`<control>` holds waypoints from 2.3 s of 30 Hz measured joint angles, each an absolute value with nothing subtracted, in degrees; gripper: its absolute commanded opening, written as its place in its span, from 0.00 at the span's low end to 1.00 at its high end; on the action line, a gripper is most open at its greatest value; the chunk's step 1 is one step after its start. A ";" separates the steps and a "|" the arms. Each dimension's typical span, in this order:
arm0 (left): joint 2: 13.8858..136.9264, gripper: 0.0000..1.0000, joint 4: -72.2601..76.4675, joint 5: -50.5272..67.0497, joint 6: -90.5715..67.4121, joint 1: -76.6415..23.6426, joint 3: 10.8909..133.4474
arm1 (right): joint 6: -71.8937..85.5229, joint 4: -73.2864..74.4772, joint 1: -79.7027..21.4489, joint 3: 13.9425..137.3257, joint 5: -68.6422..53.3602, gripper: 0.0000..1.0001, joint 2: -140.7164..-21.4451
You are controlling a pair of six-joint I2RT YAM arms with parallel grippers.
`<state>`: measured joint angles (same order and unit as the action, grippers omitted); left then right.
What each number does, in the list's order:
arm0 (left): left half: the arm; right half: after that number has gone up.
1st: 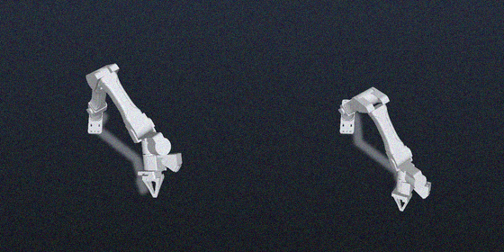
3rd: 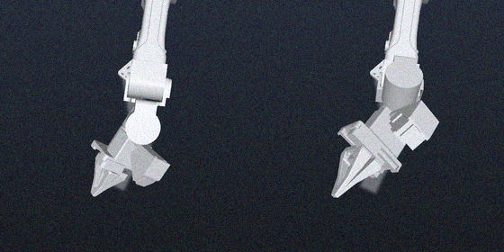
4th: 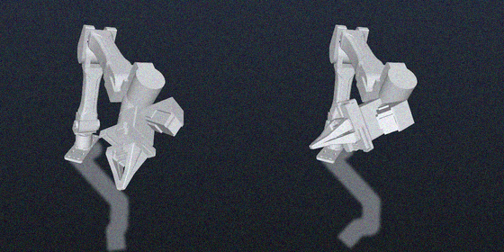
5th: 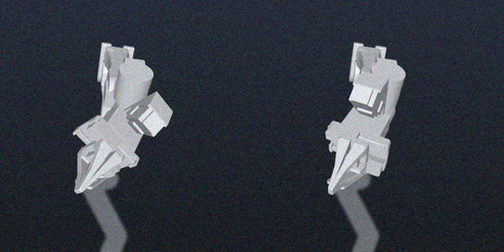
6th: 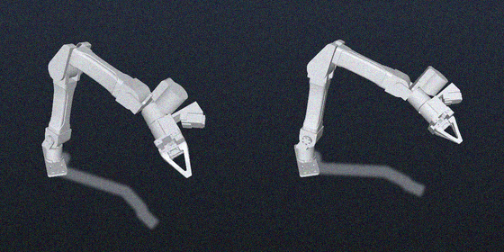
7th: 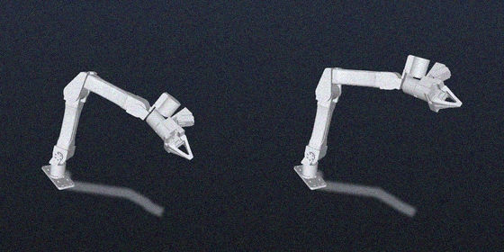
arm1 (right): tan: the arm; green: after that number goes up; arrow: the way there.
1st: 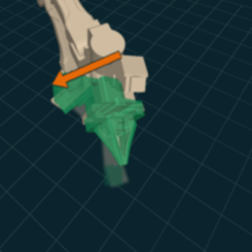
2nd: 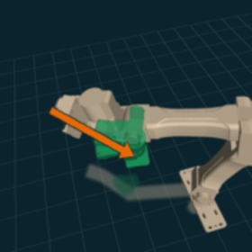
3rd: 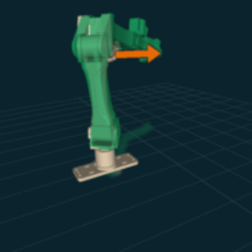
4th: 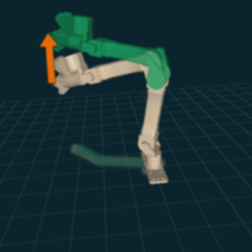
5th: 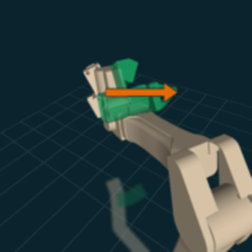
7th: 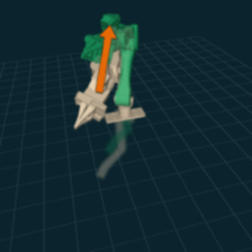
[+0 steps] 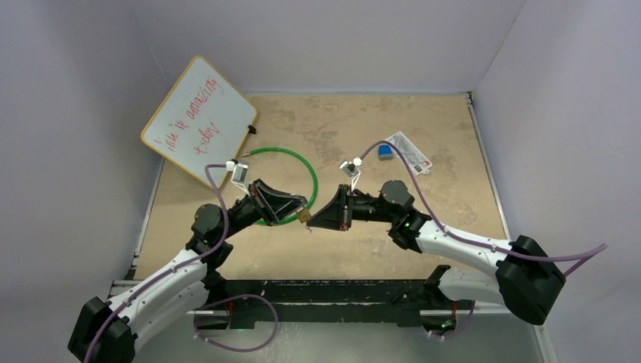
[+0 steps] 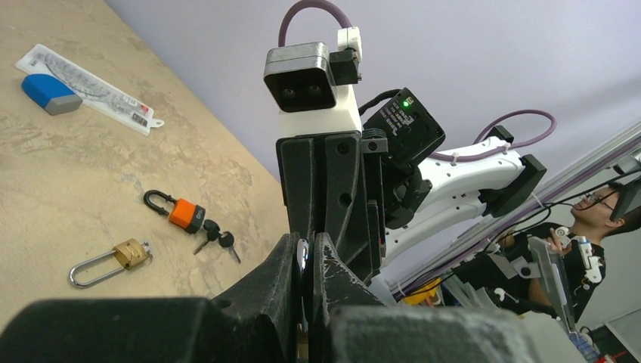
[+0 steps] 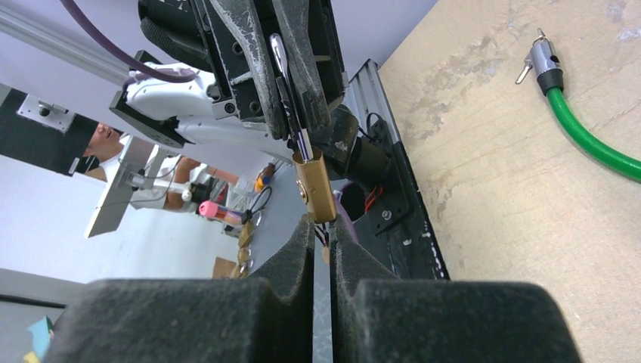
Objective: Lock with the key
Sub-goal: Lock the lock, then place the lock at the center of the board.
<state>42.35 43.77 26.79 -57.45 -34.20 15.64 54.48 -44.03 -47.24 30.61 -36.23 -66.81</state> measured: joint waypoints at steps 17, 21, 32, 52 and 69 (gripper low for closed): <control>41.87 0.00 42.98 24.62 -57.32 -34.57 15.64 | 57.95 -46.85 -47.20 22.72 -37.28 0.00 -65.98; 41.32 0.00 39.62 23.46 -56.36 -34.57 15.92 | 57.63 -44.42 -47.22 21.93 -35.31 0.00 -63.29; 55.68 0.00 15.11 23.16 -48.38 -34.57 20.73 | 54.57 -26.94 -47.22 21.06 -20.47 0.00 -53.01; 76.03 0.00 16.71 28.73 -42.41 -34.57 19.59 | 60.10 -24.86 -47.22 19.57 -16.47 0.00 -65.12; 75.18 0.38 21.37 24.95 -44.95 -34.59 14.79 | 65.32 -32.01 -47.22 19.57 -19.29 0.00 -75.88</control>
<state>75.18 21.37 24.95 -44.95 -34.59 14.79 65.32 -32.01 -47.22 19.57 -19.29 -75.88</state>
